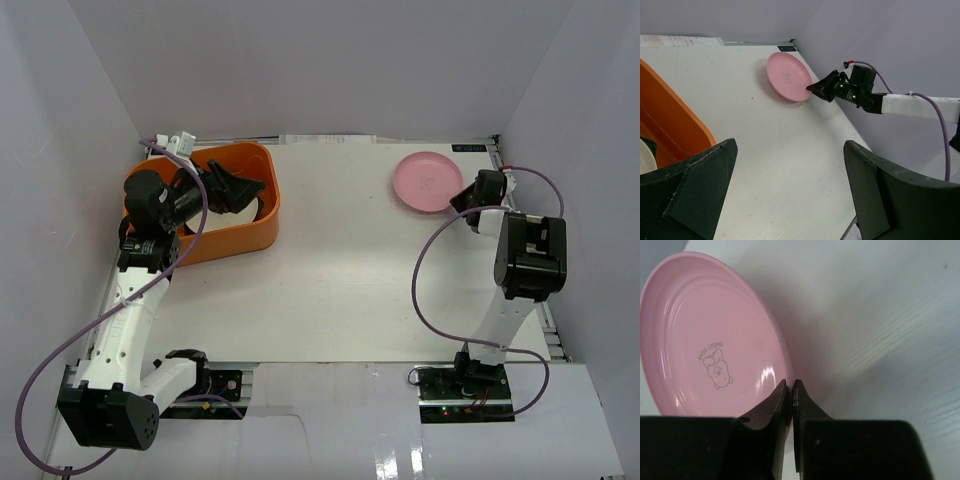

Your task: Place the plates into the plastic bin on the countertop

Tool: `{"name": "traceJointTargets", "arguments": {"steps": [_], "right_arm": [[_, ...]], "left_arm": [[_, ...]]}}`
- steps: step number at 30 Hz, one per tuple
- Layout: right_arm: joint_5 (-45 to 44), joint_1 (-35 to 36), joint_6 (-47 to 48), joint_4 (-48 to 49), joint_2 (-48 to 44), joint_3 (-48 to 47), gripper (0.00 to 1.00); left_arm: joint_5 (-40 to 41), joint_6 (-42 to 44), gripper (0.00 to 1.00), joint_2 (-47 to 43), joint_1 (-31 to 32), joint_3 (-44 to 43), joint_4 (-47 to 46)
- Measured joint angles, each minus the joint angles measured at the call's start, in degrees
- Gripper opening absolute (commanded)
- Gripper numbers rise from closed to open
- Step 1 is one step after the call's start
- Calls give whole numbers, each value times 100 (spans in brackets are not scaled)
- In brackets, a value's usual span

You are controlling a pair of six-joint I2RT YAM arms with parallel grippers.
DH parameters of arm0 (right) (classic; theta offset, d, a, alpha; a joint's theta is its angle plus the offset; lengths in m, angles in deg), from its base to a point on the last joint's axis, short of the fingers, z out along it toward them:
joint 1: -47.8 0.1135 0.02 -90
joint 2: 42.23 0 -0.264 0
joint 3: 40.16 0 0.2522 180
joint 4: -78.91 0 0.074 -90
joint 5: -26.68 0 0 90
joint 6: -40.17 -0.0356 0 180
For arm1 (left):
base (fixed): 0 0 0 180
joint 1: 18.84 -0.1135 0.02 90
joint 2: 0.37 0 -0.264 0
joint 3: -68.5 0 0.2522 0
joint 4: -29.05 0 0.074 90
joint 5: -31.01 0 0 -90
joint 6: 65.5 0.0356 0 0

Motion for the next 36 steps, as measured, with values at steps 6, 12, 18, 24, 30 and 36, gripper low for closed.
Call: {"name": "traceJointTargets", "arguments": {"steps": [6, 12, 18, 24, 30, 36], "right_arm": [[46, 802, 278, 59, -1113, -151, 8], [66, 2822, 772, 175, -1143, -1738, 8], [39, 4369, 1038, 76, 101, -3563, 8], [-208, 5281, 1508, -916, 2103, -6037, 8], [-459, 5823, 1746, -1493, 2706, -6387, 12], [-599, 5866, 1703, -1471, 2778, -6395, 60]], "left_arm": [[-483, -122, 98, -120, 0, 168, -533], [-822, -166, 98, -374, 0, 203, -905], [-975, -175, 98, -570, 0, 205, -1091], [-986, -170, 98, -579, 0, 212, -1123], [-940, -146, 98, -577, -2, 212, -1071], [-898, -131, 98, -573, -81, 212, -1064]]}}
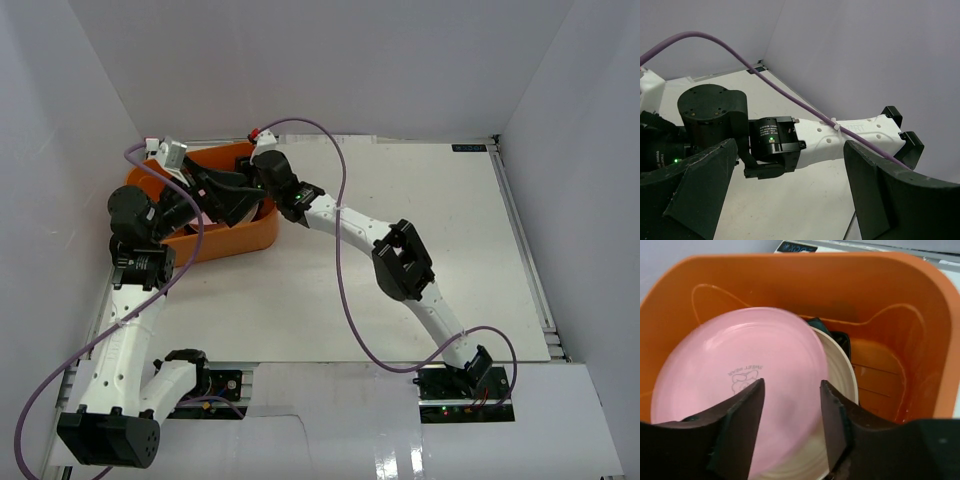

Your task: Place the plates into the plastic bin on the countertop

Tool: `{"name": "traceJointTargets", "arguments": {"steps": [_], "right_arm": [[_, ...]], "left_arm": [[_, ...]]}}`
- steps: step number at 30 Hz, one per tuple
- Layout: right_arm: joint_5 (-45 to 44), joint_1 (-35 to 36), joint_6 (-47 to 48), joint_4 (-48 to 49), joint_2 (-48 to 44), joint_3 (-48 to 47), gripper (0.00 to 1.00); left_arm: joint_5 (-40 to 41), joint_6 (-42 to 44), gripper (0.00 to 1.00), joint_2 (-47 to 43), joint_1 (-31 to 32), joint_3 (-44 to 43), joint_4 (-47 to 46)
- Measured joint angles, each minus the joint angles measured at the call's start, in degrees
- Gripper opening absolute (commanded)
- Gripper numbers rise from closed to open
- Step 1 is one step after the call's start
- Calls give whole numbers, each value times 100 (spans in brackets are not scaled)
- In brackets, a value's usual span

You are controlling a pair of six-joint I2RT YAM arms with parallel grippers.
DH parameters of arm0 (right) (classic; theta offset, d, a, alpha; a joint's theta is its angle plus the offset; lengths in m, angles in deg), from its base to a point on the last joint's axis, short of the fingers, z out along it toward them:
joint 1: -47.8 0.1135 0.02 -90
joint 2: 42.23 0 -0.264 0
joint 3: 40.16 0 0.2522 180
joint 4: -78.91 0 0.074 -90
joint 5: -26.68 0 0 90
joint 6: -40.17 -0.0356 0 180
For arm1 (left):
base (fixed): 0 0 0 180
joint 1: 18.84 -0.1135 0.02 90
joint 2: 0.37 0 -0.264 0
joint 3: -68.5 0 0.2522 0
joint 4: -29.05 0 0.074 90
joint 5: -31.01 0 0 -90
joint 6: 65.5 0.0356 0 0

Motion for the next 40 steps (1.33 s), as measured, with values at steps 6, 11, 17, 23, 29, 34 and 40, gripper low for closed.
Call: {"name": "traceJointTargets", "arguments": {"steps": [6, 11, 17, 23, 29, 34, 40], "right_arm": [[-20, -35, 48, 348, -280, 404, 74], [-4, -20, 219, 592, -1731, 1989, 88], [-164, -114, 680, 1248, -4398, 4736, 90], [-1045, -184, 1128, 1384, -7541, 7622, 90], [-2227, -203, 1200, 800, -10325, 9326, 90], [-2791, -219, 1154, 501, -11475, 10021, 90], [-2951, -219, 1231, 33, -11269, 9855, 90]], "left_arm": [[295, 48, 98, 0, -96, 2, 79], [911, 96, 98, 17, -240, 13, 350], [1220, 85, 98, 153, -289, 116, 424], [935, -118, 98, 363, -271, 234, 334], [828, -280, 98, -343, -216, 1069, 291], [748, -210, 98, -1408, -197, 1609, 507], [667, -190, 98, -1550, -160, 1631, 741]]}}
